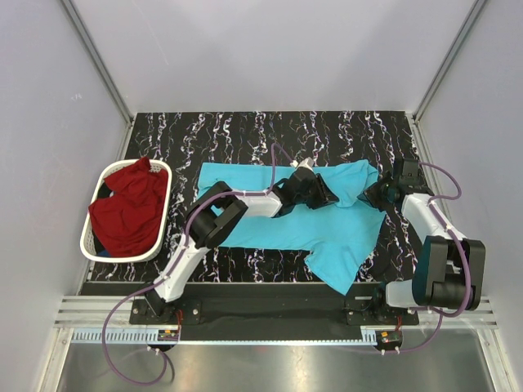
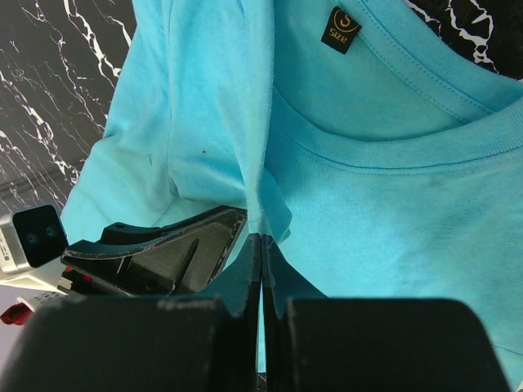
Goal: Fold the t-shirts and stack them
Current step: Fold the tshirt
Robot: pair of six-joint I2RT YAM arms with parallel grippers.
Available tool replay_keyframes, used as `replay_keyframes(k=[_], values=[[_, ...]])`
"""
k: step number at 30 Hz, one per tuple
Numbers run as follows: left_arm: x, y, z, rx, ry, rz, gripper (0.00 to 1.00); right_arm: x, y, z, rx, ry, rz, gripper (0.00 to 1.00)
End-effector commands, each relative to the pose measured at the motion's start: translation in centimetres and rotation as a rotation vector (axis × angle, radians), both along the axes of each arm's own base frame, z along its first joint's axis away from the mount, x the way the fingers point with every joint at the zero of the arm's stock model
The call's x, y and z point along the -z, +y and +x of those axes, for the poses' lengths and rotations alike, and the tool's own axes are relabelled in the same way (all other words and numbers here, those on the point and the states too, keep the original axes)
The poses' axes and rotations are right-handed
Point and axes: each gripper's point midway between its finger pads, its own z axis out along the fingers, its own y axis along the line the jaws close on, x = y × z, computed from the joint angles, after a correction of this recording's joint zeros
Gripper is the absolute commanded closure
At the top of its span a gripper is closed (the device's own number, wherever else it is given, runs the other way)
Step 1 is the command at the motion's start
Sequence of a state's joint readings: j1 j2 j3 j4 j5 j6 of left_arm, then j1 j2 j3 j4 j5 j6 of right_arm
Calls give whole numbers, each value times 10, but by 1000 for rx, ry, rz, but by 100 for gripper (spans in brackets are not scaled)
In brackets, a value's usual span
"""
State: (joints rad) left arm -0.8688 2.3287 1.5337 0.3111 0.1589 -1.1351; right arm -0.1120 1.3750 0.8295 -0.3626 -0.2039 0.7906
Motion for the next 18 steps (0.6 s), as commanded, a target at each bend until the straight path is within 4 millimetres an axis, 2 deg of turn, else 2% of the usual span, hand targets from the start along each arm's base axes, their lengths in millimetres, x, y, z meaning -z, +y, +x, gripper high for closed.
replay_keyframes(k=[1, 4, 5, 7, 8, 10, 11, 18], values=[[-25, -10, 15, -21, -84, -50, 69, -14, 4, 4, -9, -57, 8, 100], [-32, -8, 17, -17, -102, -48, 89, -14, 1, 3, 1, -59, -7, 100], [-39, -8, 17, -10, -113, -50, 100, -13, -2, 3, 15, -60, -20, 100], [-42, -5, 16, 1, -136, -18, 100, -15, -5, 3, 31, -65, -29, 100], [-54, -5, 17, 4, -157, -19, 100, -15, -6, 2, 36, -66, -31, 100], [-59, 1, 17, 7, -185, 17, 100, -20, -6, 2, 41, -81, -33, 100], [-69, 3, 19, 3, -199, 16, 100, -21, -7, 2, 46, -82, -32, 100], [-79, 10, 13, 65, -198, 91, 100, -33, -15, -6, 125, -105, -47, 100]])
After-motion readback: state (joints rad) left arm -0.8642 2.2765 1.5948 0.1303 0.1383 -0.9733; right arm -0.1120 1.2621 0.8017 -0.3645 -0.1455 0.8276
